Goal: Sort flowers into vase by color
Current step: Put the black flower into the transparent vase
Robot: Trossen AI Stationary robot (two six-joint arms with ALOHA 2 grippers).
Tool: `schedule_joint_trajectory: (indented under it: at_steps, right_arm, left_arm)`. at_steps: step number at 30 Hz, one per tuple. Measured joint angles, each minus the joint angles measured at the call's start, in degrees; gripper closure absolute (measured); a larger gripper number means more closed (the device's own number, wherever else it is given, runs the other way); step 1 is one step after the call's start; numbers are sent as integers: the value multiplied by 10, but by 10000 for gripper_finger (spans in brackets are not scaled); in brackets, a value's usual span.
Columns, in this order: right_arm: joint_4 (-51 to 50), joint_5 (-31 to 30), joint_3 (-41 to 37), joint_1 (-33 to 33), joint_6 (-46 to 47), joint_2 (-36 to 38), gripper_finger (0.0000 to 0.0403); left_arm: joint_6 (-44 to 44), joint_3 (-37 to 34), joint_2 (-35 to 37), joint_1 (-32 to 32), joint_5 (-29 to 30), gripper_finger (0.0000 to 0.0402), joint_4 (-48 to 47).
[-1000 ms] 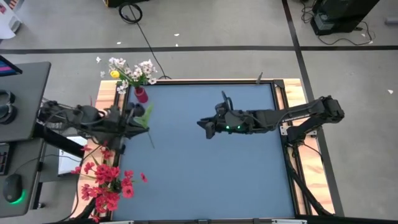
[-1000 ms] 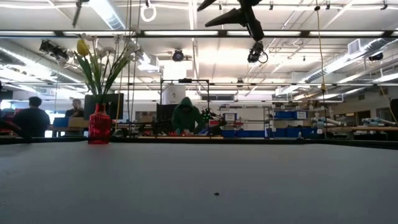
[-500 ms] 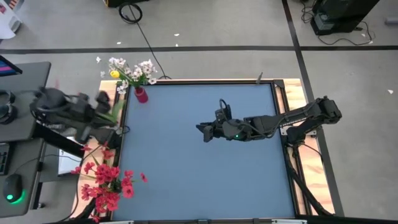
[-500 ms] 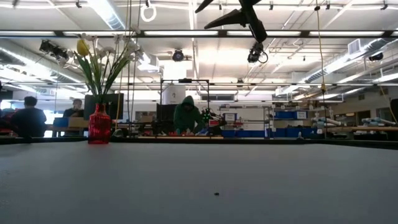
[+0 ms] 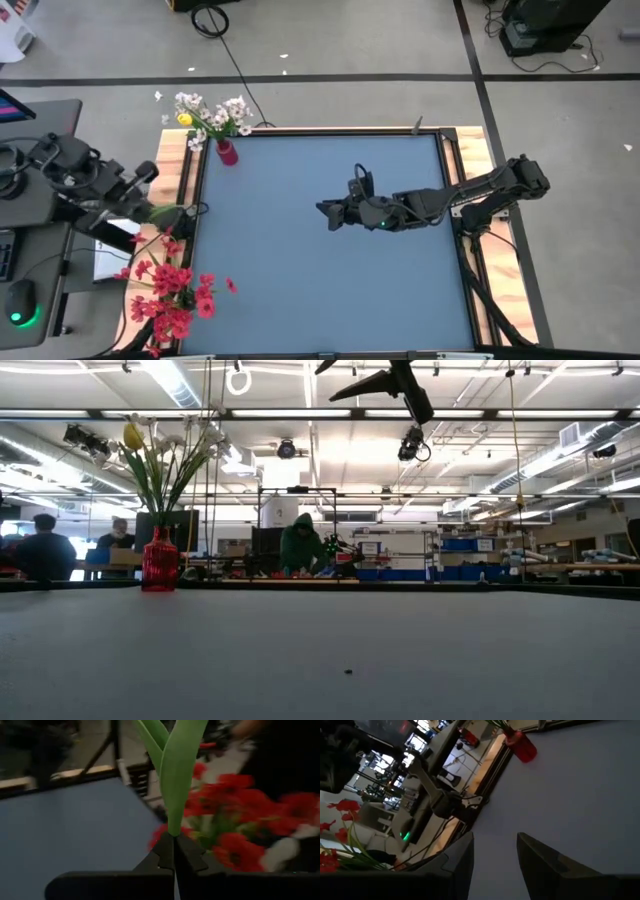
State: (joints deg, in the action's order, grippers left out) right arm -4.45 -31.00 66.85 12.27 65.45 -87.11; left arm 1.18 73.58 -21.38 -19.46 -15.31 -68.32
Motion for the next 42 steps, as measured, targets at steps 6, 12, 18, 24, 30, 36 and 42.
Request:
schedule_joint_trajectory:
  at_steps: [6,12,18,24,30,36,42]
  right_arm:
    - [-3,-5,0,0,19,0,245]
    - [-4,-5,0,0,29,0,245]
    - [-19,-2,0,-3,46,0,245]
    - [-30,24,0,-11,57,0,245]
    - [-41,43,0,-11,71,0,245]
    - [-69,68,0,-10,100,0,245]
    - [-75,71,0,-9,116,1,245]
  left_arm:
    - [8,0,66,5,-77,401,23]
    - [25,-55,156,55,-109,401,107]
    - [63,-166,208,131,-223,401,194]
    - [66,-223,212,198,-353,401,252]
    - [37,-226,212,234,-459,401,342]
    - [29,-233,212,261,-529,401,370]
    - [0,-287,212,285,-566,401,379]
